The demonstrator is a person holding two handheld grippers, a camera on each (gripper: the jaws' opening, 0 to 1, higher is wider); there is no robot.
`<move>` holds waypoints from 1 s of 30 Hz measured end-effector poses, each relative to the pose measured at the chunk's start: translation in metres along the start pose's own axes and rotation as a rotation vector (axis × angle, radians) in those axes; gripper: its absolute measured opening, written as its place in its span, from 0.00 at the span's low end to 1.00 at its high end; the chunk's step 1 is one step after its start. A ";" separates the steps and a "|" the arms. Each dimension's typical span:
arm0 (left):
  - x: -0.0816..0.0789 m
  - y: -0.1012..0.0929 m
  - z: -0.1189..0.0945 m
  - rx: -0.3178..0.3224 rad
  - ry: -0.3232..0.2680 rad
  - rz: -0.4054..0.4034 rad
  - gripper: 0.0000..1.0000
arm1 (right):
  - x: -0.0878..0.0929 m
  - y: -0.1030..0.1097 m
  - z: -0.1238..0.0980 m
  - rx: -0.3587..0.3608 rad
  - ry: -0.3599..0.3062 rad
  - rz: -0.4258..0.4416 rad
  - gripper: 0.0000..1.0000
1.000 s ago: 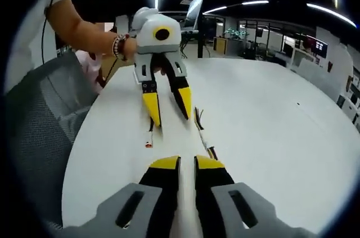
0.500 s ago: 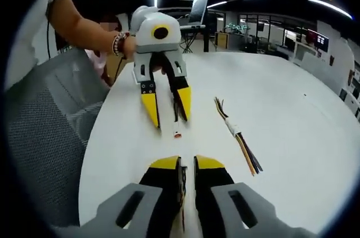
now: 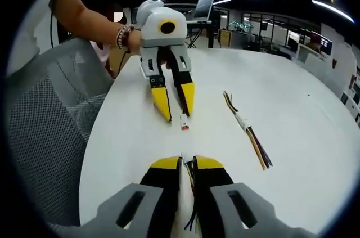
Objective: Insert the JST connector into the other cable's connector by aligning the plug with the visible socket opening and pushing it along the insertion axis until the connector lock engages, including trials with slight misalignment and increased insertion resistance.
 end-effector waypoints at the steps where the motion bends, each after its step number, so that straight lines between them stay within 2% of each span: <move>1: 0.000 0.000 0.000 0.000 -0.001 0.001 0.07 | 0.001 0.000 0.000 -0.001 0.002 0.000 0.05; 6: 0.001 0.000 0.000 -0.003 -0.005 0.001 0.02 | 0.000 -0.001 -0.001 0.002 -0.005 0.000 0.05; 17: 0.002 0.001 0.001 -0.001 -0.023 -0.012 0.01 | -0.002 -0.003 -0.001 0.004 -0.023 -0.009 0.05; 18: 0.007 0.000 0.003 0.002 -0.001 -0.007 0.00 | -0.002 -0.003 0.000 0.003 -0.025 -0.006 0.04; 19: 0.005 -0.001 0.000 0.002 -0.021 -0.007 0.00 | -0.003 -0.003 0.000 0.002 -0.024 -0.003 0.04; 30: 0.004 0.000 0.003 0.003 -0.030 -0.011 0.00 | -0.005 -0.002 0.003 -0.006 -0.026 -0.017 0.04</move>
Point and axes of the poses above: the point that each gripper's makers call its tool centre point, and the gripper's own axes: z roughly forward along the fingers, y roughly to its left, x roughly out of its underside, the point moved 1 cm from there along -z, roughly backward along the fingers, and after that the axes turned 6 degrees about z, right-handed, at the moved point
